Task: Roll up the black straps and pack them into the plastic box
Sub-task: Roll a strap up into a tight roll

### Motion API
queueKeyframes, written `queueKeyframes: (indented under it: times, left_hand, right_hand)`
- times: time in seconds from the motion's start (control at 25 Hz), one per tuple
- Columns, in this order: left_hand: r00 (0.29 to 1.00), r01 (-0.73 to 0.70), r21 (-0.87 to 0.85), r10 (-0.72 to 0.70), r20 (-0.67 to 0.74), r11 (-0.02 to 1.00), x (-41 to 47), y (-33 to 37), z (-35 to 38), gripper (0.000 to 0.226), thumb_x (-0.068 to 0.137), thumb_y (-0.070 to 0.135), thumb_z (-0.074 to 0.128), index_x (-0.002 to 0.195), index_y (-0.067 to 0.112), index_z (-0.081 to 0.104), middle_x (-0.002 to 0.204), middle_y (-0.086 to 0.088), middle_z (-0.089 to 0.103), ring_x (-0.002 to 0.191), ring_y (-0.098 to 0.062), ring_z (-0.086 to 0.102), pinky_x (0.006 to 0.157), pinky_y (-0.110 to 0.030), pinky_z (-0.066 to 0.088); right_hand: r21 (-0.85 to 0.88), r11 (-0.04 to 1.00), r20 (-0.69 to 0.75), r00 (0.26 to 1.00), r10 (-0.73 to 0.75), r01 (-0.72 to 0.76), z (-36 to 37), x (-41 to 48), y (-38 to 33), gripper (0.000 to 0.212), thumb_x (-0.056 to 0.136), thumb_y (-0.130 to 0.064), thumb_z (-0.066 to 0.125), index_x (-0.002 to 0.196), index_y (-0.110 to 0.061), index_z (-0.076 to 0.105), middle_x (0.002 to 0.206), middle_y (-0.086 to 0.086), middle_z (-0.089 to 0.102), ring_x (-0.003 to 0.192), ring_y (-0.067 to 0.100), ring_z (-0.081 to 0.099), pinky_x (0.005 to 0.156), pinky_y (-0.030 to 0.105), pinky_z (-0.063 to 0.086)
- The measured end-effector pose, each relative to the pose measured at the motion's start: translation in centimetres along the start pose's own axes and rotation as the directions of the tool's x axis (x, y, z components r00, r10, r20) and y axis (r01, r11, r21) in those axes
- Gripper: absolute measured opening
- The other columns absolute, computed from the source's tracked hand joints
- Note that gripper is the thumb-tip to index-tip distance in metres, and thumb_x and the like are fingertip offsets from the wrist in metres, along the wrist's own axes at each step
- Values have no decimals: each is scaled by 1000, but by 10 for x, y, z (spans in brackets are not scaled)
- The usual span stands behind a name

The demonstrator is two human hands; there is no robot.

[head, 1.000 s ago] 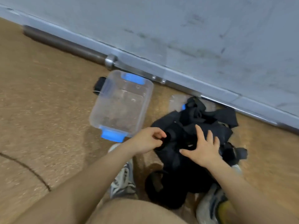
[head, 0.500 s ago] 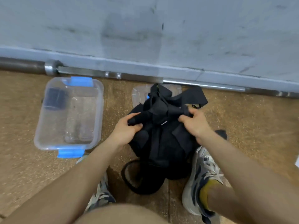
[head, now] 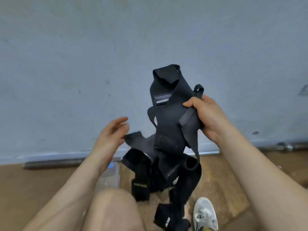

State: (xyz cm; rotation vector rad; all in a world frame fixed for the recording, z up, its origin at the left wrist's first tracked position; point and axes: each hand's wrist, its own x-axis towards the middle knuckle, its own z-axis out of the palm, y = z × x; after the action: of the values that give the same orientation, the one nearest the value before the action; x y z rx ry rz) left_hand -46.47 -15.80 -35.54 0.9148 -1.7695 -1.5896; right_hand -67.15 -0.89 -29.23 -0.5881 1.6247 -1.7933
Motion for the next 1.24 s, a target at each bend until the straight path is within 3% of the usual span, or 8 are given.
queueKeyframes:
  times: [0.12,0.28,0.4,0.52,0.64,0.76,1.0,1.24]
  left_hand:
    - [981,-147,-180,166,96,973,-47,88,30,39,82,51,60,115,29,62,111,-2,70,103,-15,68,90,-38,55]
    - [985,-175,-134,175,-16,975,-82,115,51,21,97,32,57,96,12,62,86,1,64,70,-10,56,80,-33,54]
    - [981,-169,-113,156,-118,979,-99,102,31,16,100,25,54,86,19,58,74,11,60,62,-3,51,70,-23,43]
    - [961,-157,-78,135,-241,984,-108,82,5,19,101,22,52,84,21,61,69,17,65,64,-1,57,62,-19,44]
    - [955,-114,-108,79,-286,988,-106,59,-19,11,100,21,55,96,14,62,81,1,73,72,-11,68,64,-23,54]
    - [918,-42,-80,7,-396,996,-96,29,-44,4,99,13,55,100,15,59,80,-9,71,64,-13,68,55,-23,53]
    - [935,231,-154,-263,-239,961,-82,-10,-58,15,96,8,56,104,18,64,81,-8,70,66,-18,67,58,-25,51]
    - [972,235,151,-231,-42,960,-62,-15,-32,11,91,21,68,94,13,74,81,0,74,73,-11,68,71,-22,54]
  right_hand:
    - [59,995,94,992,-85,79,4,-46,-34,32,84,-3,55,100,-28,68,84,-2,73,74,17,66,64,28,48]
    - [139,982,146,978,-150,129,3,-78,-36,51,85,9,47,112,-28,66,93,-6,71,83,16,63,70,31,47]
    - [430,901,180,983,-22,-59,7,-78,-20,56,87,10,48,127,-28,60,116,-4,70,98,20,63,83,37,46]
    - [613,728,261,948,181,-307,24,-68,6,62,87,3,61,139,-27,44,118,9,63,85,19,62,62,26,37]
    - [289,884,368,895,252,-368,44,-54,31,55,84,-1,69,133,-14,50,98,5,65,62,10,54,43,19,28]
    - [63,994,310,949,61,-84,56,-34,38,42,82,8,68,120,-11,68,83,-1,71,61,11,58,44,19,39]
    - [-205,969,385,922,-48,136,63,3,39,47,79,14,69,115,-17,70,112,3,71,98,14,68,76,22,54]
    - [-271,912,479,865,-150,308,84,5,49,73,76,16,67,131,-31,55,109,1,61,59,15,51,65,21,50]
